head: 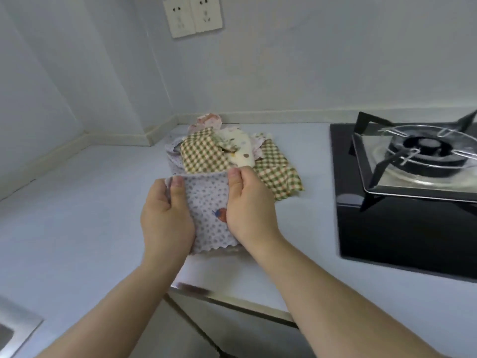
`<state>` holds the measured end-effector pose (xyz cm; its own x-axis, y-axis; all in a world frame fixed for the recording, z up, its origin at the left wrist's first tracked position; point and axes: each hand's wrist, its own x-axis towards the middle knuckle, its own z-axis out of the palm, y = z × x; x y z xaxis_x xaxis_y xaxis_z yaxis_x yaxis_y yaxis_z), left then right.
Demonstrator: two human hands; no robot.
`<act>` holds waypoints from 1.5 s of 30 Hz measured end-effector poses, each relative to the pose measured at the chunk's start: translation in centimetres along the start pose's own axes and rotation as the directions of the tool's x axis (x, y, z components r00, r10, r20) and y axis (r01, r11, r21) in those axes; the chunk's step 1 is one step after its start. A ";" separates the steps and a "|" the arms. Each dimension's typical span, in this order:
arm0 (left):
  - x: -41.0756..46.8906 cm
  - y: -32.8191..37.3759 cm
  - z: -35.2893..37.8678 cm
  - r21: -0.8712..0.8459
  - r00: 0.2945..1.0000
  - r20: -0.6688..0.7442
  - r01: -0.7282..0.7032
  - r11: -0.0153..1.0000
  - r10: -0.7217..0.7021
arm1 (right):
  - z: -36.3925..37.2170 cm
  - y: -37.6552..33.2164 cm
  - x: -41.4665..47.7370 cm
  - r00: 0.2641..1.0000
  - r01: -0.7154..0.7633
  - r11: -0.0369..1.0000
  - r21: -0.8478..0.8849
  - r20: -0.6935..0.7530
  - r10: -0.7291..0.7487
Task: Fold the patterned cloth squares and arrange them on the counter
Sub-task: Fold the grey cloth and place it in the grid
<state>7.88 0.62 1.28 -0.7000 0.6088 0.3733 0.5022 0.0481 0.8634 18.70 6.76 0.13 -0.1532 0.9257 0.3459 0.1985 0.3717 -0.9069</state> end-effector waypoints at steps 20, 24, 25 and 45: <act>-28.1 46.0 16.3 -0.288 0.457 0.846 -0.041 0.957 0.274 | -54.7 -17.7 -13.3 0.515 -0.503 0.855 0.124 -0.752 0.412; -37.3 51.2 18.1 -0.320 0.321 0.901 0.041 0.947 0.291 | -63.3 -18.9 -19.3 0.371 -0.552 0.822 0.138 -0.842 0.391; -39.4 52.2 18.6 -0.324 0.296 0.909 0.060 0.944 0.293 | -65.1 -19.0 -20.6 0.349 -0.562 0.817 0.129 -0.859 0.376; -61.2 62.8 38.2 -0.157 0.088 0.985 0.122 0.980 0.147 | -92.4 -8.8 -25.4 0.240 -0.731 0.674 0.109 -0.883 0.404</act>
<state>101.70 -3.33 19.71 0.5125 0.8406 -0.1753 0.3275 -0.0027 0.9449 110.26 -13.52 21.57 0.8978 0.4346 -0.0704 0.1400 -0.4334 -0.8903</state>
